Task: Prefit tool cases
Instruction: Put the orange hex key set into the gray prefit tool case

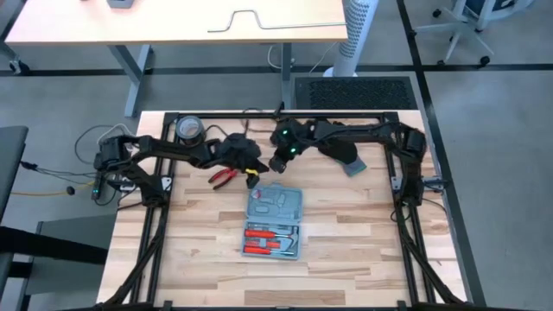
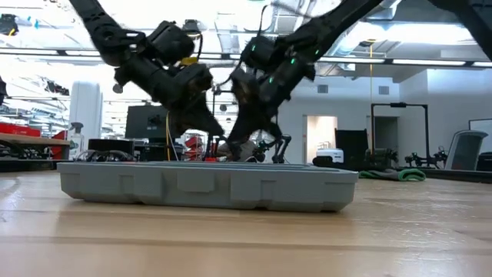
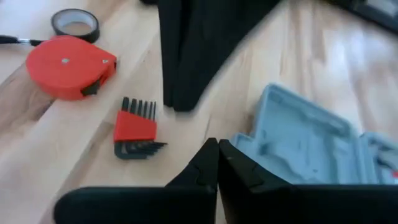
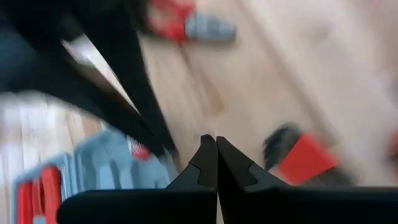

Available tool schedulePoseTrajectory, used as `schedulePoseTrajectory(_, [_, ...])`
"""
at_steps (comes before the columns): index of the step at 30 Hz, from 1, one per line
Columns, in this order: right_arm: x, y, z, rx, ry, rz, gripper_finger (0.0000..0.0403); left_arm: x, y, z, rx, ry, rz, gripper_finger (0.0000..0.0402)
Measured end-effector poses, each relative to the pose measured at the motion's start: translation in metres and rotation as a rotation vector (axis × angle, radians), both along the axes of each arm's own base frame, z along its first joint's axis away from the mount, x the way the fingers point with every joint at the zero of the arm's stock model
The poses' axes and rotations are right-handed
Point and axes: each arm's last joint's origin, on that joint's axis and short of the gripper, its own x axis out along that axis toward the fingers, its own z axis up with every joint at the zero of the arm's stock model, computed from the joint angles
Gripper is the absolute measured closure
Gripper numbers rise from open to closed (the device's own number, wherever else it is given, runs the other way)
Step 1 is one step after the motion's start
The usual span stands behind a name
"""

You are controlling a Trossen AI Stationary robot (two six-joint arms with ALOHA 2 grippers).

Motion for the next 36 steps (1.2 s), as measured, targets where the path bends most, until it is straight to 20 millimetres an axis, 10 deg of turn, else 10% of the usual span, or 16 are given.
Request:
schedulePoseTrajectory(13, [-0.064, -0.008, -0.009, 0.039, 0.036, -0.159, 0.0403, 0.051, 0.036, -0.017, 0.091, 0.344, -0.062, 0.0401])
schedulePoseTrajectory(27, [-0.073, 0.008, -0.027, 0.068, 0.019, -0.184, 0.0403, 0.048, 0.047, -0.034, 0.021, 0.368, -0.102, 0.0401])
schedulePoseTrajectory(36, [-0.072, 0.008, -0.027, 0.065, 0.011, -0.181, 0.0403, 0.045, 0.045, -0.009, 0.062, 0.305, -0.108, 0.0401])
